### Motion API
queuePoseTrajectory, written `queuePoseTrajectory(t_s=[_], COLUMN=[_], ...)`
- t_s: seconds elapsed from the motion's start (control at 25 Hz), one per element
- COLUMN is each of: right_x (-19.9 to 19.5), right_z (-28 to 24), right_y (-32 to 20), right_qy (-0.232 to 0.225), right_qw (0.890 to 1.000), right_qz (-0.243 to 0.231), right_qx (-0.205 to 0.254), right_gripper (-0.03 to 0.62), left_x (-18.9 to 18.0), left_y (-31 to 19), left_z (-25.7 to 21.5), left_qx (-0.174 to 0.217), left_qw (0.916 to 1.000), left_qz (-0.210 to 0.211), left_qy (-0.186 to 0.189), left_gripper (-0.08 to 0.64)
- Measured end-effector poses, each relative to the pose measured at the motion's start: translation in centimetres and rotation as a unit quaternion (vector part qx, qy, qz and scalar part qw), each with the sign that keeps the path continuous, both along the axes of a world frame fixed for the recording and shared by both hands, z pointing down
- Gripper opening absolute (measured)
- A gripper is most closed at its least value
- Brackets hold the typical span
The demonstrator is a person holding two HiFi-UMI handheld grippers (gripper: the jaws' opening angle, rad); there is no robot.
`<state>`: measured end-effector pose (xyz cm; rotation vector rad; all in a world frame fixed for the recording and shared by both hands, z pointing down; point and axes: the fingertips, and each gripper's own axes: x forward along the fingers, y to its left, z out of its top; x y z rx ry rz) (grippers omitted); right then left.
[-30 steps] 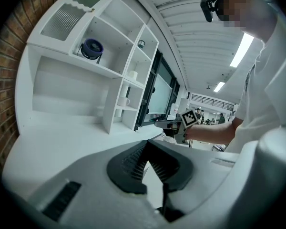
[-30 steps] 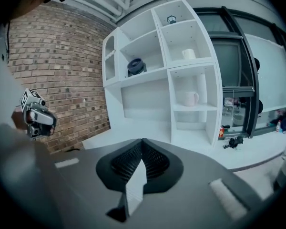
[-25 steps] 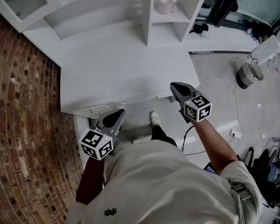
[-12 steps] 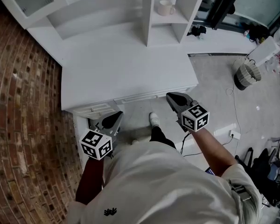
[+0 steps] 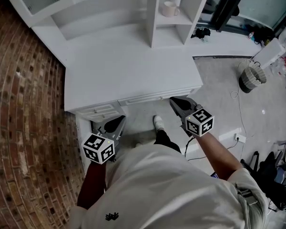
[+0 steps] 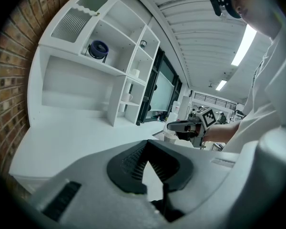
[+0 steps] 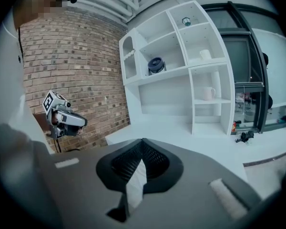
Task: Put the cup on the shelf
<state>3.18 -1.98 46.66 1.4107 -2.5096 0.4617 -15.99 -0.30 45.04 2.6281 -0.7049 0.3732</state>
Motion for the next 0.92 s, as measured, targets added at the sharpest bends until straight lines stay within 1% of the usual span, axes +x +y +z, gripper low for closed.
queuePoseTrajectory(t_s=[0.32, 0.64, 0.92], right_x=[-1.1, -2.8, -4.1], right_z=[-0.2, 0.1, 0.2], right_y=[0.2, -0.1, -1.0], right_qy=[0.006, 0.008, 0.024], right_qw=[1.0, 1.0, 0.999], right_qz=[-0.007, -0.024, -0.041], right_qx=[0.003, -0.001, 0.007], right_gripper=[0.011, 0.011, 0.011], left_x=[-1.0, -2.8, -3.1], left_y=[0.5, 0.7, -0.1], left_z=[0.1, 1.0, 1.7], left_qx=[-0.001, -0.012, -0.018], left_qw=[1.0, 0.9997, 0.9996], left_qz=[-0.003, -0.019, -0.02], left_qy=[-0.001, 0.0, -0.002], left_gripper=[0.006, 0.006, 0.006])
